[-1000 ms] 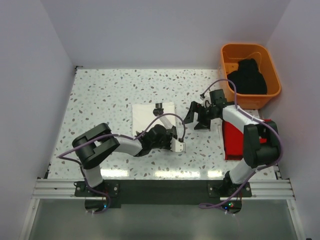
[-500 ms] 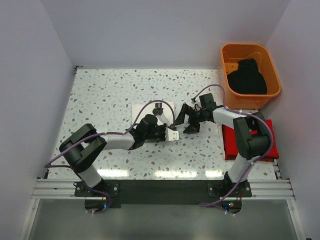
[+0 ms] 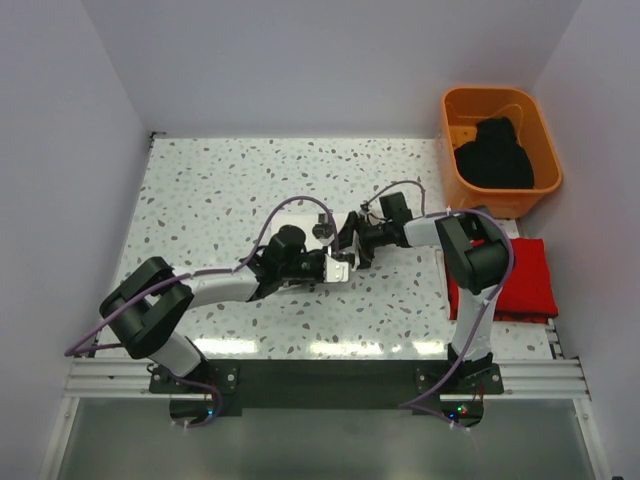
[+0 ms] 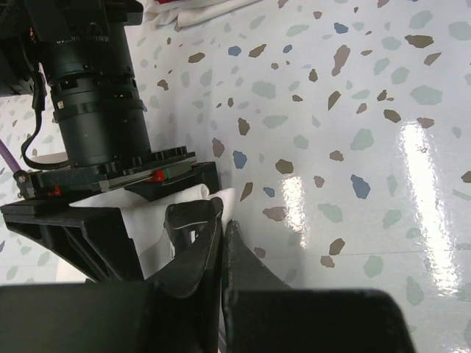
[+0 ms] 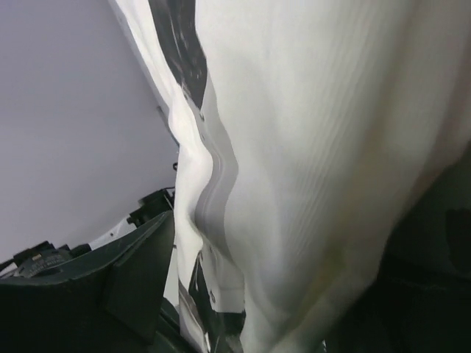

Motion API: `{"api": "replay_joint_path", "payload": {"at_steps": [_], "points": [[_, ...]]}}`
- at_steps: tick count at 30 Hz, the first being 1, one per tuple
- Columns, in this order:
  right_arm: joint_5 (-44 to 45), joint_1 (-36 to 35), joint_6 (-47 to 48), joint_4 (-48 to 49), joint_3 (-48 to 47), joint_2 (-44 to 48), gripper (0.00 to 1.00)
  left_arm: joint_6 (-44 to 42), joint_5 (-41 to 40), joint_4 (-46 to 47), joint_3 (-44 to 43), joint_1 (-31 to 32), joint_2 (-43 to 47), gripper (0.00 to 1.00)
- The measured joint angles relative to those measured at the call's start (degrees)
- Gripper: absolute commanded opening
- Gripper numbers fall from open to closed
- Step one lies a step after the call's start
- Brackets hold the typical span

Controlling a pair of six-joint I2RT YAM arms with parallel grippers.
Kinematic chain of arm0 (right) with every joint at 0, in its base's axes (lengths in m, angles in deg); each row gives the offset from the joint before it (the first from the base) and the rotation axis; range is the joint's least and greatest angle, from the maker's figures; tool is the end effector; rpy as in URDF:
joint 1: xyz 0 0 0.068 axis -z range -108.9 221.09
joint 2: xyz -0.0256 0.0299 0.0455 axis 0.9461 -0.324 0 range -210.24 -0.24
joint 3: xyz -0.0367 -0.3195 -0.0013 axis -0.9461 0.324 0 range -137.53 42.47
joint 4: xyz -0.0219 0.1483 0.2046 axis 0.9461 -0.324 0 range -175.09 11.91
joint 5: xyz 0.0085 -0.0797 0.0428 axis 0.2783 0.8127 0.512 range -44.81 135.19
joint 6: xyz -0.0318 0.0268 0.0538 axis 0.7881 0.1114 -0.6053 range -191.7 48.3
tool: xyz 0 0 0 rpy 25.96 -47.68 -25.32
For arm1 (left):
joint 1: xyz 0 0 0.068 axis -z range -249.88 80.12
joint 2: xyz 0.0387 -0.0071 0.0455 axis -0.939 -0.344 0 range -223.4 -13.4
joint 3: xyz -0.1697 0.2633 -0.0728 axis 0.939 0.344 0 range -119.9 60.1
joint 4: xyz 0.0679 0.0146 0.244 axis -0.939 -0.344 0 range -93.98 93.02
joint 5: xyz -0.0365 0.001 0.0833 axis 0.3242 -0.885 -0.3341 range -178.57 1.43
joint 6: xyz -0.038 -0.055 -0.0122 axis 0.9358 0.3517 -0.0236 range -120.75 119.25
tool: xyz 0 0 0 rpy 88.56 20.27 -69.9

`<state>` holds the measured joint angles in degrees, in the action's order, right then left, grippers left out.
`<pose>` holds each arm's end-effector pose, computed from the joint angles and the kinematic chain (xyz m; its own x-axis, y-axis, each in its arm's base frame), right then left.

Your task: Fold and stack the t-shirts

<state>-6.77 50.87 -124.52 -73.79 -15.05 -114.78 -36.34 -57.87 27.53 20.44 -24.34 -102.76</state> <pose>0.3556 0.1769 0.1478 -0.9776 0.1629 0.1333 0.1956 0.4689 0.8613 0.2077 -0.2514 0.2346 0.3030 0.4057 -0.8623 0.9357 0.0449 0.3499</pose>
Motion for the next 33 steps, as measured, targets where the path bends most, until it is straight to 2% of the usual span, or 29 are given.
{"api": "replay_joint_path", "payload": {"at_steps": [9,14,17,18,19,20,22,25,30,31,33], "points": [[-2.16,0.0,1.81,-0.24,-1.29,-2.86,0.5,-0.09,2.99,-0.17,1.25,-0.11,0.42,0.0],[-2.6,-0.17,4.26,-2.67,-3.78,-4.57,0.5,-0.17,3.67,-0.2,1.86,-0.15,1.05,0.0],[-2.6,-0.39,6.05,-4.85,-4.68,-4.94,0.31,-0.26,4.44,-0.24,2.67,-0.15,2.01,0.01],[-2.64,-0.5,6.99,-5.57,-4.68,-5.11,0.14,-0.26,4.57,-0.26,2.84,-0.15,2.27,0.06],[-2.6,-0.59,7.78,-6.19,-4.7,-5.18,0.07,-0.28,4.59,-0.44,2.86,-0.15,2.36,0.22],[-2.54,-0.68,8.81,-7.04,-4.85,-5.18,0.0,-0.42,4.63,-0.66,2.86,-0.17,2.38,0.3],[-1.53,-0.83,11.43,-9.07,-5.27,-5.18,0.0,-0.13,4.92,-1.66,2.86,-0.2,2.82,0.49],[-0.48,-0.87,16.41,-15.61,-6.62,-4.63,0.0,1.03,5.29,-4.11,2.99,-0.55,6.21,0.62],[4.22,-0.63,28.02,-32.0,-8.87,0.39,0.0,5.38,5.09,-9.84,2.97,-2.03,18.8,0.77],[5.44,-0.44,30.36,-35.45,-9.6,1.97,0.0,6.27,4.76,-11.32,2.95,-2.21,21.46,0.89],[8.39,0.33,35.08,-41.53,-10.67,5.88,0.0,7.02,3.45,-14.08,2.91,-2.58,26.23,1.0]]}}
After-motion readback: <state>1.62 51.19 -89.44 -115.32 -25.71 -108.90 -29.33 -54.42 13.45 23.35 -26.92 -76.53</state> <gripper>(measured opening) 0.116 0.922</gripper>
